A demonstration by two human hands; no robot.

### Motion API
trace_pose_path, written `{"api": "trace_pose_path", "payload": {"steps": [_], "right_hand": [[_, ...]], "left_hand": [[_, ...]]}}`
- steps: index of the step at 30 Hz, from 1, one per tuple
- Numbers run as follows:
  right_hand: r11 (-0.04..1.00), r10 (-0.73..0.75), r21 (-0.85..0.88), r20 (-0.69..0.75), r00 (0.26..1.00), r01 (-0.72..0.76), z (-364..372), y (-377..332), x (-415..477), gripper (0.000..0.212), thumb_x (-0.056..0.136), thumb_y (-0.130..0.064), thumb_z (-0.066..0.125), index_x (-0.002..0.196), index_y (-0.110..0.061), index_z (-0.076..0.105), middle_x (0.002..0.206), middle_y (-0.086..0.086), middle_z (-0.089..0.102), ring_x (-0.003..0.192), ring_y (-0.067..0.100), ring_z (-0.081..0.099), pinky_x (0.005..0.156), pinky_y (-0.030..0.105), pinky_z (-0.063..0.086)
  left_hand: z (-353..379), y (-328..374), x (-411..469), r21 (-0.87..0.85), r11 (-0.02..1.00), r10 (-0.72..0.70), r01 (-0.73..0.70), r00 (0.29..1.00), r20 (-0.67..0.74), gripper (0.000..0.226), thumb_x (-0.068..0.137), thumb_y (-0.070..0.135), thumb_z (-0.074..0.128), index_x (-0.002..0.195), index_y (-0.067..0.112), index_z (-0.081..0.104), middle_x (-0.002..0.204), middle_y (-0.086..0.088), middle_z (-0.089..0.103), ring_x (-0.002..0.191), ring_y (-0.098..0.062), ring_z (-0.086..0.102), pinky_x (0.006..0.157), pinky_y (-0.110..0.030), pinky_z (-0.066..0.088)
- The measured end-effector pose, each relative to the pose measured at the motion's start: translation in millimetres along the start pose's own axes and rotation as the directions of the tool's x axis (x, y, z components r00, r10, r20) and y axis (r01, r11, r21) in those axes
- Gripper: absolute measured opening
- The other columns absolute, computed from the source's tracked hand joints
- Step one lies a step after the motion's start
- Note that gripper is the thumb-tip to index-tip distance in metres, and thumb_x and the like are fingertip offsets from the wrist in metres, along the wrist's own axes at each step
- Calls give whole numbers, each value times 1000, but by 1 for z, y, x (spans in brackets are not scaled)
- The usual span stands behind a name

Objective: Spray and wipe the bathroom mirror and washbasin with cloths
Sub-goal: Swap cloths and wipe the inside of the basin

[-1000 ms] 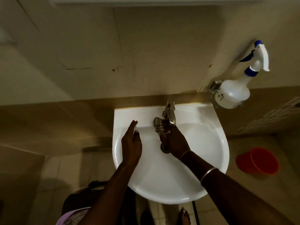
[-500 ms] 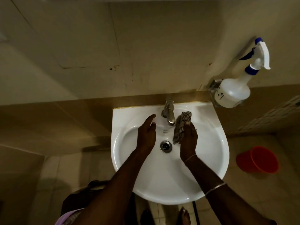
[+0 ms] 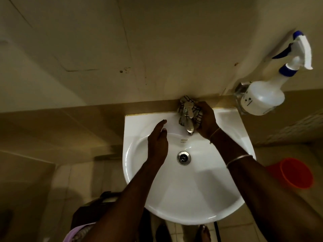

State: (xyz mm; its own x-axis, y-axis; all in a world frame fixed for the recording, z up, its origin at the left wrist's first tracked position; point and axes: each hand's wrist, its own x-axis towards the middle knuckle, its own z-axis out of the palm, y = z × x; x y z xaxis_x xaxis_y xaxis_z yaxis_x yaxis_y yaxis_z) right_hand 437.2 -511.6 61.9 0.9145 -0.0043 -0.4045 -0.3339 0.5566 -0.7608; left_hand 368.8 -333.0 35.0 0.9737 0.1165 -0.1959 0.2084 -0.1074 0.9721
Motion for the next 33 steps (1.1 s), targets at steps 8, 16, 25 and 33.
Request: {"api": "trace_pose_path", "payload": {"steps": [8,16,25,33], "right_hand": [[979,184,-103,86,979,-175,6,-15,15,58,92,-46,35,100,-12,82,92,10,75,75,30,66,68,35,51],[981,-166,69,-206,964,184,9,38,-30,38,103,-36,49,132,-15,65,121,5,74,109,22,70,87,34,56],[690,-620,-623,-248,744,368,17,107,-96,58,100,-35,63,154,-28,43,144,-3,58,128,15,58,98,33,56],[-446,-641,-846,529,557,291,-22,110,-80,78,91,0,59,160,-14,26,163,24,30,153,46,16,123,63,20]], "left_hand": [[13,4,-1,-1,1000,27,-27,1000,-11,39,107,4,46,139,18,62,143,3,61,135,-8,51,99,3,35],[9,13,-24,-5,1000,7,-8,999,-48,38,108,7,43,138,20,63,144,3,61,136,-10,52,108,-15,37],[-1,10,-43,-8,998,-57,57,993,-108,37,110,11,40,139,21,62,144,4,60,125,-2,49,101,-14,35],[-7,10,-48,-85,994,-83,67,978,-191,35,110,9,42,135,21,63,139,6,61,120,6,52,81,10,33]]}}
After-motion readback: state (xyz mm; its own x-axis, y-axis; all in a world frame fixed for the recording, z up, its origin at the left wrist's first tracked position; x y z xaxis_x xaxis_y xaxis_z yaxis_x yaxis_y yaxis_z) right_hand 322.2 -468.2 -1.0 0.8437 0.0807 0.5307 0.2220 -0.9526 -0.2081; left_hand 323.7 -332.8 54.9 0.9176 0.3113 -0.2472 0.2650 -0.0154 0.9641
